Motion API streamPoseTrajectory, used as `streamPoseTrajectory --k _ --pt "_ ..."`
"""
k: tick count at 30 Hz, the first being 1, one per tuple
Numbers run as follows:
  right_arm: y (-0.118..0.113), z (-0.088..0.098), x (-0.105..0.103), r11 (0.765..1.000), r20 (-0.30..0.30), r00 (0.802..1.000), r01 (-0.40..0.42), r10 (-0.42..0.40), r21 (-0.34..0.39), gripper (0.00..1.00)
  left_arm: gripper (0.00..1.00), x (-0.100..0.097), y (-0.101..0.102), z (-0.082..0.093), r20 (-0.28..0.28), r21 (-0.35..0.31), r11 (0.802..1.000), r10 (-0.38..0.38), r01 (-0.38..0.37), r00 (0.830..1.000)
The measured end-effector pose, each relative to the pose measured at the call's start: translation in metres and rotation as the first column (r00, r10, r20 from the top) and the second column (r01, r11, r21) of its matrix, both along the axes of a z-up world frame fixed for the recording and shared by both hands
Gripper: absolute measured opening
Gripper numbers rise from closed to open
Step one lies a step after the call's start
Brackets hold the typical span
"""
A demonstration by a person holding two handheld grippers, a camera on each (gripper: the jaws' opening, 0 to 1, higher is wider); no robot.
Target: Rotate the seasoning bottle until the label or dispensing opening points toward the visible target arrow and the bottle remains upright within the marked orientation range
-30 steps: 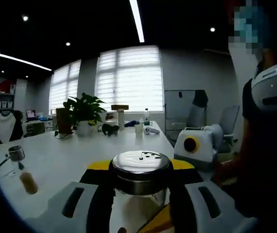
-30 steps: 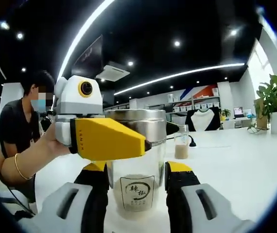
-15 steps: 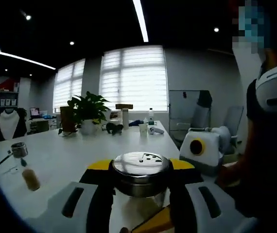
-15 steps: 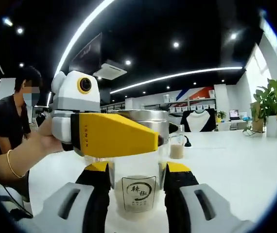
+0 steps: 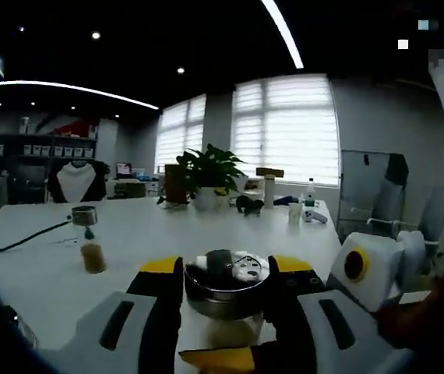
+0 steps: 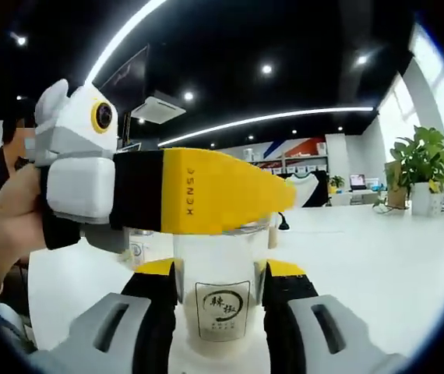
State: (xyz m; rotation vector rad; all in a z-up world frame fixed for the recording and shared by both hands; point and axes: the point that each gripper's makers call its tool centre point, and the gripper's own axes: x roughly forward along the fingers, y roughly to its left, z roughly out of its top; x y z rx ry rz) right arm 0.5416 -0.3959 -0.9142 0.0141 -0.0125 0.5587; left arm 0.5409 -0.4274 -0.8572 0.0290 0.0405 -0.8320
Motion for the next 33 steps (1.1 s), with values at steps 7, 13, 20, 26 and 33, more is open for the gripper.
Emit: streamPoseTrajectory --k 7,13,20,26,33 --pt "0.003 -0.002 0.001 1.0 0.012 1.0 0.016 -0.016 -0.014 0.4 0.5 0.0 0.002 -0.002 -0.03 -0.055 0.992 0.108 -0.11 0.994" --pt "0.009 -0.004 0.001 1.0 0.011 1.0 0.018 -0.017 -0.02 0.4 0.51 0.0 0.01 -0.007 0.004 -0.046 0.974 0.224 -0.224 0.974" --pt "0.013 -0.004 -0.002 0.998 0.03 0.999 0.029 -0.028 -0.06 0.4 0.46 0.004 0.022 -0.007 0.032 -0.053 0.941 0.337 -0.335 0.941" --pt "0.013 -0.004 -0.001 0.998 0.021 1.0 0.024 -0.023 -0.05 0.4 0.45 0.008 0.022 -0.006 0.013 -0.065 0.955 0.289 -0.288 0.957" --pt "0.013 -0.005 -0.001 0.999 0.012 1.0 0.01 -0.009 -0.051 0.4 0.45 0.008 0.017 -0.011 0.007 -0.028 0.982 0.188 -0.188 0.982"
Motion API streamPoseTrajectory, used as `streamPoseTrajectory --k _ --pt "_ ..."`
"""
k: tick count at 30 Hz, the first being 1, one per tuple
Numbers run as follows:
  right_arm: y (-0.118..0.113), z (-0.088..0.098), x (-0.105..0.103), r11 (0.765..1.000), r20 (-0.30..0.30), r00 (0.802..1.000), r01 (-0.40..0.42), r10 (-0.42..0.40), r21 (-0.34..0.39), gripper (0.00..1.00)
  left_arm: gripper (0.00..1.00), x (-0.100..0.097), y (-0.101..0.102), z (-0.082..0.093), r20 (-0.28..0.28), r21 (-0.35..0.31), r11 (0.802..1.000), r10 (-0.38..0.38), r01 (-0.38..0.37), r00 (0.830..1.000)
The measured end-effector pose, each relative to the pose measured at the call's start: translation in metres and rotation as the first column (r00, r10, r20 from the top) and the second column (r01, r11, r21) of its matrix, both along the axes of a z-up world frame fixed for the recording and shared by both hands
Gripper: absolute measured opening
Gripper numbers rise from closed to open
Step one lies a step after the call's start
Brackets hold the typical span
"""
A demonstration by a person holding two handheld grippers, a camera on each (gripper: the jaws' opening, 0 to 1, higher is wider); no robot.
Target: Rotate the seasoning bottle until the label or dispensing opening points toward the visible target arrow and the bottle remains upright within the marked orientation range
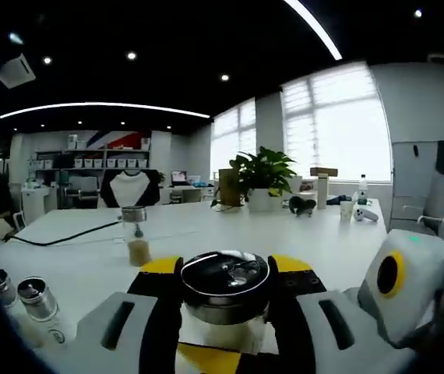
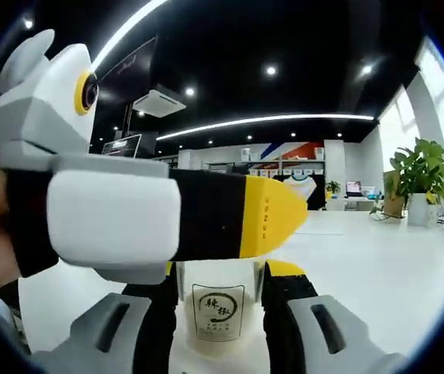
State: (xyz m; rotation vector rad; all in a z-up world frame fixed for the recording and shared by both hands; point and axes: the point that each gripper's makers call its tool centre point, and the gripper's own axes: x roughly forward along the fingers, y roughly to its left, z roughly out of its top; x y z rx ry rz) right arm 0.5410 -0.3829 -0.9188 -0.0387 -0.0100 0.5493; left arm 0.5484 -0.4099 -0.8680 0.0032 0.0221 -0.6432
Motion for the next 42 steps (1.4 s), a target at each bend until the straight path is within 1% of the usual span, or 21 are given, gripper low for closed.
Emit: streamPoseTrajectory --k 3,4,5,7,10,11,12,13,14,17,19,23,28,31,34,37,38,39,40,41,42 --pt "0.0 0.002 -0.001 1.0 0.007 1.0 -0.003 0.003 0.004 0.4 0.45 -0.002 -0.003 0.0 0.018 0.02 0.998 -0.064 0.063 0.998" --pt "0.0 0.004 -0.001 1.0 0.014 1.0 -0.005 0.005 -0.002 0.4 0.45 -0.002 -0.003 0.0 0.018 0.021 0.997 -0.069 0.069 0.997" --pt "0.0 0.005 -0.001 1.0 0.016 1.0 -0.004 0.004 -0.002 0.4 0.45 -0.004 -0.005 0.001 0.031 0.029 0.994 -0.106 0.105 0.994" --pt "0.001 0.009 -0.002 1.0 0.025 1.0 -0.012 0.012 0.009 0.39 0.45 -0.004 -0.004 0.004 0.051 0.027 0.991 -0.135 0.134 0.99" --pt "0.003 0.014 -0.002 1.0 0.041 0.999 -0.023 0.022 0.019 0.39 0.45 -0.004 0.0 0.009 0.058 0.009 0.981 -0.195 0.195 0.979" --pt "0.004 0.015 -0.003 0.999 0.043 0.999 -0.026 0.025 0.023 0.38 0.45 -0.004 -0.001 0.01 0.062 0.014 0.978 -0.209 0.208 0.976" --pt "0.005 0.017 -0.003 0.999 0.048 0.998 -0.032 0.031 0.029 0.38 0.45 -0.006 -0.003 0.012 0.07 0.027 0.974 -0.228 0.227 0.971" --pt "0.006 0.018 -0.003 0.999 0.049 0.998 -0.037 0.036 0.031 0.38 0.45 -0.008 -0.004 0.011 0.077 0.065 0.965 -0.26 0.255 0.963" --pt "0.007 0.018 -0.003 0.999 0.049 0.998 -0.039 0.038 0.032 0.39 0.45 -0.009 -0.005 0.011 0.082 0.083 0.961 -0.27 0.263 0.959" --pt "0.01 0.018 -0.002 0.998 0.048 0.998 -0.049 0.047 0.028 0.39 0.45 -0.011 -0.005 0.01 0.079 0.103 0.951 -0.299 0.291 0.951" --pt "0.012 0.017 -0.003 0.998 0.046 0.997 -0.058 0.056 0.034 0.4 0.45 -0.012 -0.003 0.009 0.072 0.099 0.946 -0.316 0.309 0.946" --pt "0.013 0.014 -0.003 0.997 0.033 0.997 -0.064 0.063 0.04 0.41 0.45 -0.013 -0.001 0.009 0.063 0.078 0.944 -0.325 0.32 0.943" --pt "0.013 0.005 -0.001 0.997 0.002 0.998 -0.066 0.066 0.049 0.45 0.45 -0.012 0.001 0.008 0.06 0.076 0.945 -0.324 0.319 0.944" --pt "0.015 0.0 -0.001 0.996 -0.014 0.997 -0.074 0.075 0.049 0.46 0.45 -0.011 0.003 0.008 0.061 0.07 0.944 -0.326 0.322 0.943" --pt "0.017 -0.002 -0.001 0.995 -0.024 0.996 -0.082 0.084 0.052 0.46 0.45 -0.012 0.007 0.01 0.061 0.049 0.944 -0.33 0.328 0.942" --pt "0.02 -0.004 -0.001 0.994 -0.034 0.995 -0.093 0.095 0.053 0.45 0.45 -0.013 0.009 0.011 0.061 0.04 0.943 -0.333 0.331 0.941" --pt "0.021 -0.005 -0.001 0.994 -0.035 0.995 -0.096 0.098 0.054 0.44 0.45 -0.013 0.009 0.01 0.06 0.04 0.943 -0.332 0.33 0.941" --pt "0.023 -0.005 -0.003 0.993 -0.037 0.993 -0.106 0.109 0.056 0.41 0.45 -0.013 0.009 0.01 0.059 0.042 0.943 -0.332 0.329 0.942" --pt "0.026 -0.006 -0.004 0.992 -0.035 0.992 -0.119 0.121 0.052 0.39 0.45 -0.013 0.009 0.009 0.058 0.046 0.942 -0.333 0.331 0.941" --pt "0.026 -0.006 -0.004 0.993 -0.022 0.994 -0.11 0.11 0.039 0.39 0.45 -0.013 0.009 0.008 0.057 0.05 0.943 -0.331 0.328 0.942" --pt "0.027 -0.007 -0.005 0.993 -0.029 0.993 -0.114 0.115 0.042 0.39 0.45 -0.013 0.009 0.007 0.055 0.052 0.943 -0.331 0.329 0.942"
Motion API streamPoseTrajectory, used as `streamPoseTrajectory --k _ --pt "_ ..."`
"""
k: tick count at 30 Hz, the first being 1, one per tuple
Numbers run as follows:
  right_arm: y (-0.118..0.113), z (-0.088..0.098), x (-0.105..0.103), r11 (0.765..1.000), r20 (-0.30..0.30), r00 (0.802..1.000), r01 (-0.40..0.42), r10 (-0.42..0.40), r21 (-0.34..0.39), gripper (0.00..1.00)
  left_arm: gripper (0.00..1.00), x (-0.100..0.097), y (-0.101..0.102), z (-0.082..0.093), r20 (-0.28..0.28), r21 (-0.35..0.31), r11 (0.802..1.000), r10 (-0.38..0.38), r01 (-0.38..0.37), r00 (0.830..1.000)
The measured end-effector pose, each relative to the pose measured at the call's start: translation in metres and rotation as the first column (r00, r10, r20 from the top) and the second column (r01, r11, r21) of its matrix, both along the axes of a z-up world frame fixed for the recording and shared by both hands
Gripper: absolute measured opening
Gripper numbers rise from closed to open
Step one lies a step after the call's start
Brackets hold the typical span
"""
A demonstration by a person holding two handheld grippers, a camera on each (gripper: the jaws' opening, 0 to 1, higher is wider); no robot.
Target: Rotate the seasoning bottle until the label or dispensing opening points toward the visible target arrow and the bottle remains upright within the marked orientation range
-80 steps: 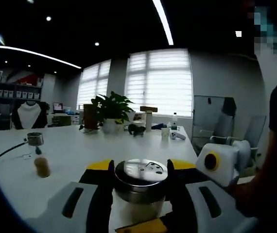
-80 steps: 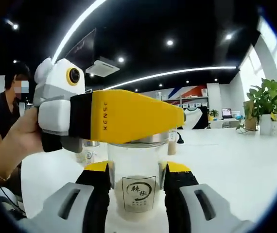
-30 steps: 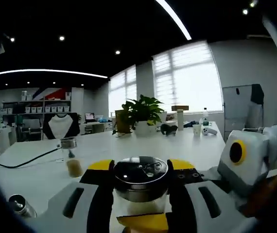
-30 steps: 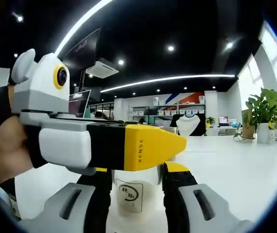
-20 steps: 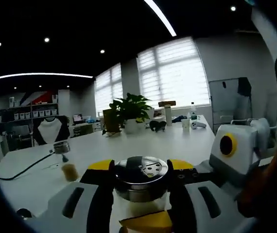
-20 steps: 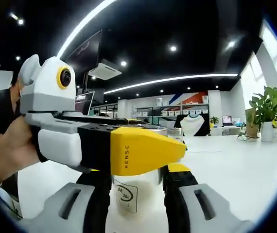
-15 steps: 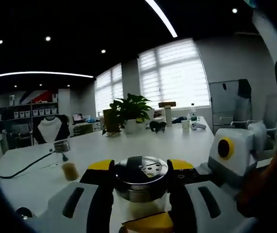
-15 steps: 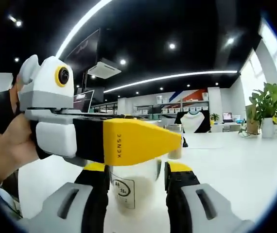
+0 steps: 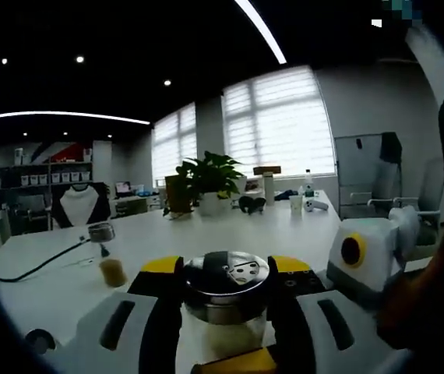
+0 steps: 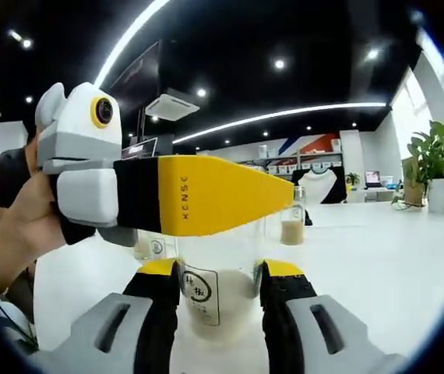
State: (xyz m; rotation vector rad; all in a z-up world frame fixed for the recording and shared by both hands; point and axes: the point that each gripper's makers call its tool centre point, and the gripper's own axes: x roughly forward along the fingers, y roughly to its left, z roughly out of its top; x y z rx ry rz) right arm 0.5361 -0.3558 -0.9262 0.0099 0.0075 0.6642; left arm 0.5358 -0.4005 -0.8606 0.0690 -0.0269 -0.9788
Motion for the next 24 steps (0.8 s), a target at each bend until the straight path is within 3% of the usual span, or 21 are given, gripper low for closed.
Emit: streamPoseTrajectory --k 5,12,16,19,21,22,24 --pt "-0.003 -0.003 -0.001 0.999 0.015 0.999 0.03 -0.03 -0.026 0.38 0.45 0.0 -0.001 -0.002 -0.012 -0.014 1.0 0.001 -0.001 1.0" --pt "-0.008 -0.01 0.001 0.997 -0.006 0.997 0.074 -0.075 -0.03 0.38 0.45 0.003 -0.004 -0.011 -0.031 -0.003 0.996 0.092 -0.092 0.995" --pt "-0.009 -0.01 0.002 0.996 -0.009 0.996 0.085 -0.085 -0.033 0.38 0.45 0.005 -0.004 -0.013 -0.006 0.049 0.983 0.179 -0.178 0.984" --pt "-0.01 -0.008 0.003 0.996 -0.007 0.996 0.088 -0.088 -0.031 0.38 0.45 0.005 -0.002 -0.012 0.005 0.053 0.973 0.224 -0.224 0.975" --pt "-0.009 -0.007 0.004 0.996 -0.011 0.996 0.088 -0.088 -0.028 0.38 0.44 0.008 0.003 -0.013 -0.004 0.048 0.959 0.281 -0.281 0.96" --pt "-0.007 -0.006 0.005 0.996 -0.006 0.996 0.084 -0.084 -0.035 0.38 0.44 0.011 0.009 -0.01 0.003 0.019 0.938 0.346 -0.346 0.938" --pt "-0.005 -0.004 0.006 0.996 -0.001 0.997 0.08 -0.08 -0.035 0.38 0.44 0.009 0.01 -0.011 0.019 0.028 0.936 0.35 -0.351 0.936"
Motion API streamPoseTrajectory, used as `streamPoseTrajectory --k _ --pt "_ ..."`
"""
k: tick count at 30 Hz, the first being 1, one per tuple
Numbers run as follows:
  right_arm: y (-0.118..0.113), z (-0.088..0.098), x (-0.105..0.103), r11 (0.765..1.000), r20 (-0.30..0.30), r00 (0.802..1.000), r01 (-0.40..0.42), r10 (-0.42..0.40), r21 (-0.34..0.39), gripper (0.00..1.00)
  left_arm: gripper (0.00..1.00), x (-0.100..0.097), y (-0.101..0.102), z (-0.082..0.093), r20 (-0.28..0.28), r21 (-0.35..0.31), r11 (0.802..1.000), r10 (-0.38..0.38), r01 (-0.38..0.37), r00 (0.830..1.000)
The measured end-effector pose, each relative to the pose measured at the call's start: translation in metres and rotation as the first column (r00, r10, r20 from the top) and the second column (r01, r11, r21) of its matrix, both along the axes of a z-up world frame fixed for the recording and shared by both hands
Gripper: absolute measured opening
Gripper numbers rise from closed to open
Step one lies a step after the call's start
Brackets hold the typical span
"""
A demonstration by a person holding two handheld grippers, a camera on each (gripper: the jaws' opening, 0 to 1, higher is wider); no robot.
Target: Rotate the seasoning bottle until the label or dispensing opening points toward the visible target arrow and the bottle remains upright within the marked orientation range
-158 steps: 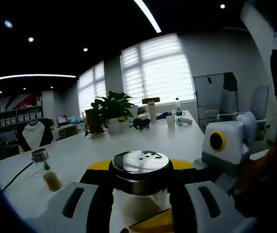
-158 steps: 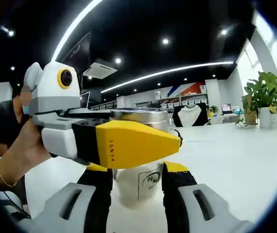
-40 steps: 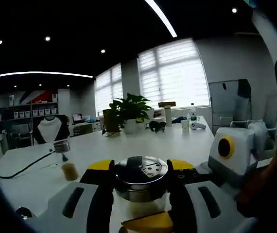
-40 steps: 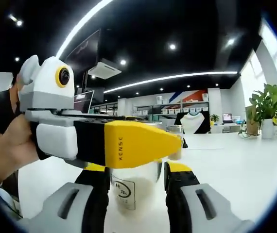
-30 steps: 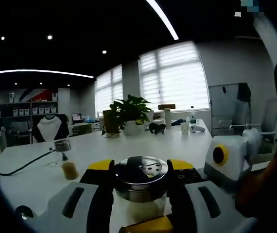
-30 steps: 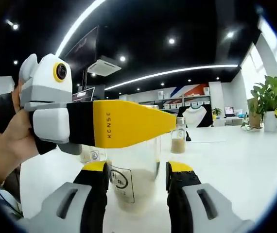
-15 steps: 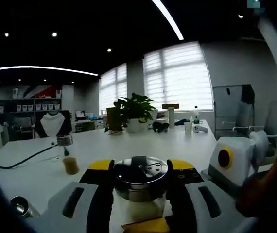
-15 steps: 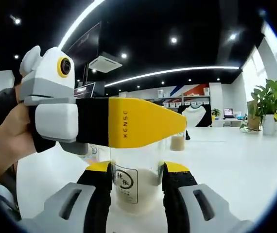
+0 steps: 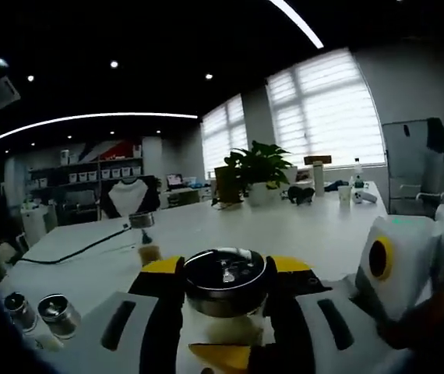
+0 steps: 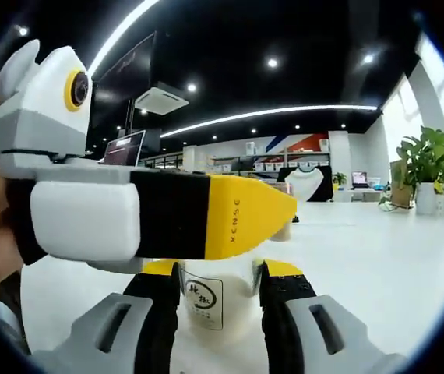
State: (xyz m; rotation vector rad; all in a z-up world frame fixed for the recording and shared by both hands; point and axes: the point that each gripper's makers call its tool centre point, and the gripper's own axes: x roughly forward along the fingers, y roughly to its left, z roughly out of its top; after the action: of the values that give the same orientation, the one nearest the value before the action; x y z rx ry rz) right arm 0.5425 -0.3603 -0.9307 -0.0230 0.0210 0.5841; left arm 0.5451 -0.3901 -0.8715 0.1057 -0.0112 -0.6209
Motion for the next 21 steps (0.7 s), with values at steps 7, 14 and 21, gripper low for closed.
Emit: streamPoseTrajectory --k 7,14,21 --pt "0.014 0.002 0.006 1.0 0.004 1.0 -0.031 0.031 -0.005 0.38 0.43 0.005 0.017 0.001 -0.01 -0.018 0.999 0.041 -0.041 0.999" --pt "0.03 0.006 0.014 0.998 0.006 0.999 -0.053 0.053 0.013 0.38 0.43 0.014 0.032 0.004 -0.01 -0.02 0.999 0.044 -0.044 0.999" --pt "0.045 0.008 0.025 0.997 0.007 0.997 -0.074 0.074 -0.003 0.38 0.43 0.028 0.051 0.004 -0.006 -0.03 0.998 0.061 -0.061 0.998"
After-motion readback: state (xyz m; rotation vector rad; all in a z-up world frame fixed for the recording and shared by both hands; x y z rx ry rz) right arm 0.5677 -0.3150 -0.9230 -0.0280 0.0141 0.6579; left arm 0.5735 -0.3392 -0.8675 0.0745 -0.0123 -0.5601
